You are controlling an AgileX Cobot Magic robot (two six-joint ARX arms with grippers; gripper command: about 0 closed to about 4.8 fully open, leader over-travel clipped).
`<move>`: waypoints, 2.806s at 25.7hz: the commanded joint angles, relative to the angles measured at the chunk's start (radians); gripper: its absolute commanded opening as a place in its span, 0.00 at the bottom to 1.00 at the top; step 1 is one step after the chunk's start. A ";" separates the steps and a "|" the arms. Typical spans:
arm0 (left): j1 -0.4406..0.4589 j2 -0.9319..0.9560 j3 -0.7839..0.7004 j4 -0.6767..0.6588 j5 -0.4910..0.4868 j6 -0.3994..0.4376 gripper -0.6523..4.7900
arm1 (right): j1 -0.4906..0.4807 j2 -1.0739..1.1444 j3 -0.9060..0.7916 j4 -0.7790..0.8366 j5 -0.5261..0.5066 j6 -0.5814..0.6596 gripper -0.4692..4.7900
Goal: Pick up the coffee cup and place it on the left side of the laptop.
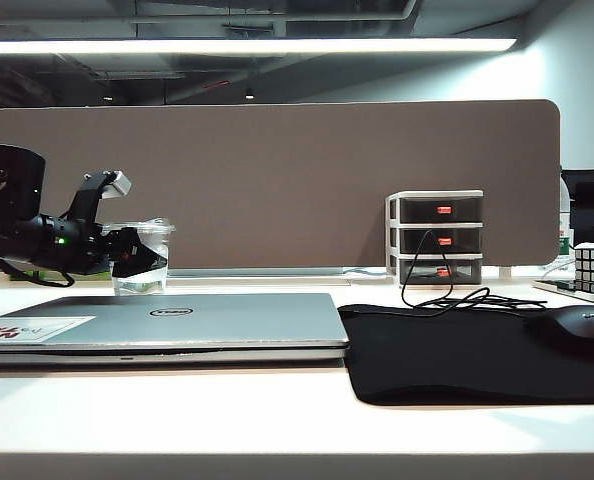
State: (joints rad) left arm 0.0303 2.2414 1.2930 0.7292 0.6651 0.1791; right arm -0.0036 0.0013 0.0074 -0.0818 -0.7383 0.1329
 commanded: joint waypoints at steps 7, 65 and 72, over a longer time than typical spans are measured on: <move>0.009 -0.010 0.003 0.030 0.012 -0.019 0.68 | 0.000 -0.002 -0.005 0.007 0.000 -0.002 0.09; 0.344 -0.306 -0.629 0.259 0.106 0.050 0.71 | 0.000 -0.002 -0.005 0.034 0.003 -0.003 0.09; 0.344 -0.306 -0.629 0.275 0.129 0.049 1.00 | 0.000 -0.002 -0.005 0.034 0.003 -0.007 0.09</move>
State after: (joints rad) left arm 0.3740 1.9373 0.6609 0.9943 0.7734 0.2291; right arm -0.0036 0.0013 0.0071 -0.0654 -0.7349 0.1307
